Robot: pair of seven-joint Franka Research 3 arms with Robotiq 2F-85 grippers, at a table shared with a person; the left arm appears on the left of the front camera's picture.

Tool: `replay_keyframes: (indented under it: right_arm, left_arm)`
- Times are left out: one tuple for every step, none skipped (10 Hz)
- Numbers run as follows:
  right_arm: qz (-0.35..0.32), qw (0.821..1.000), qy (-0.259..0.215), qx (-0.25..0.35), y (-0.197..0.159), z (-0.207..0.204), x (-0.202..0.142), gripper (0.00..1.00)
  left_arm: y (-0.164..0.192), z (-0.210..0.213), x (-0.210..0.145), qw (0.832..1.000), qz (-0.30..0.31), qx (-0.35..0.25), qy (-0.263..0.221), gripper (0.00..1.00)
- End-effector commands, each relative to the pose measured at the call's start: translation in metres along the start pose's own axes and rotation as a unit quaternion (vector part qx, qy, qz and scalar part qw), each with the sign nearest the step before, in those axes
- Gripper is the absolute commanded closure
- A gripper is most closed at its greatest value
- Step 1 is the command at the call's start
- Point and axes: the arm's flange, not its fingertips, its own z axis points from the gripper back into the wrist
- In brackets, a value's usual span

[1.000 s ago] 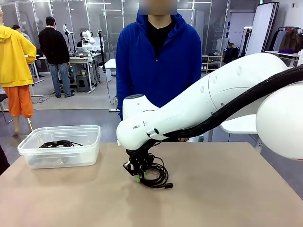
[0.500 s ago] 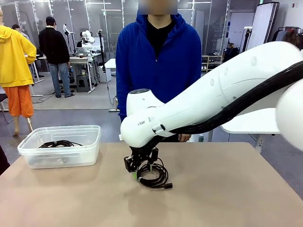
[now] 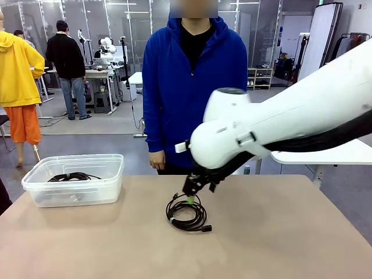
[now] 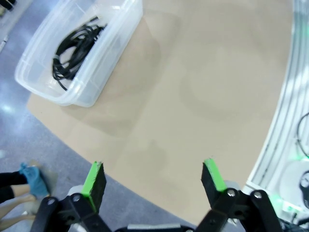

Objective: Organize and store the cables.
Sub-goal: Place the USB Extension Cable into the Organizing box.

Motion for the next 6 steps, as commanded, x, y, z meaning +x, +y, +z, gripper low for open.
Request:
replay_keyframes:
  right_arm:
    - [0.043,0.998,-0.034,0.043,-0.033,0.033,-0.056,0.0]
    - [0.067,0.995,-0.044,0.065,-0.054,0.046,-0.08,0.0]
    - [0.086,0.99,-0.039,0.101,-0.077,0.057,-0.105,0.0]
    - [0.083,0.988,-0.073,0.108,-0.094,0.069,-0.134,0.0]
    - [0.071,0.989,-0.083,0.102,-0.108,0.078,-0.157,0.0]
    - [0.035,0.991,-0.073,0.103,-0.125,0.084,-0.183,0.0]
  left_arm:
    - [0.002,-0.002,0.001,1.0,0.005,0.006,-0.007,0.0]
    - [0.0,0.0,0.0,1.0,0.0,0.0,0.0,0.0]
    - [-0.006,-0.002,0.013,1.0,0.011,0.014,-0.001,0.0]
    - [-0.015,0.002,0.026,1.0,0.007,0.009,0.002,0.0]
    - [-0.022,0.0,0.038,1.0,0.012,0.0,0.011,0.0]
    - [-0.029,-0.003,0.052,1.0,0.016,-0.008,0.01,0.0]
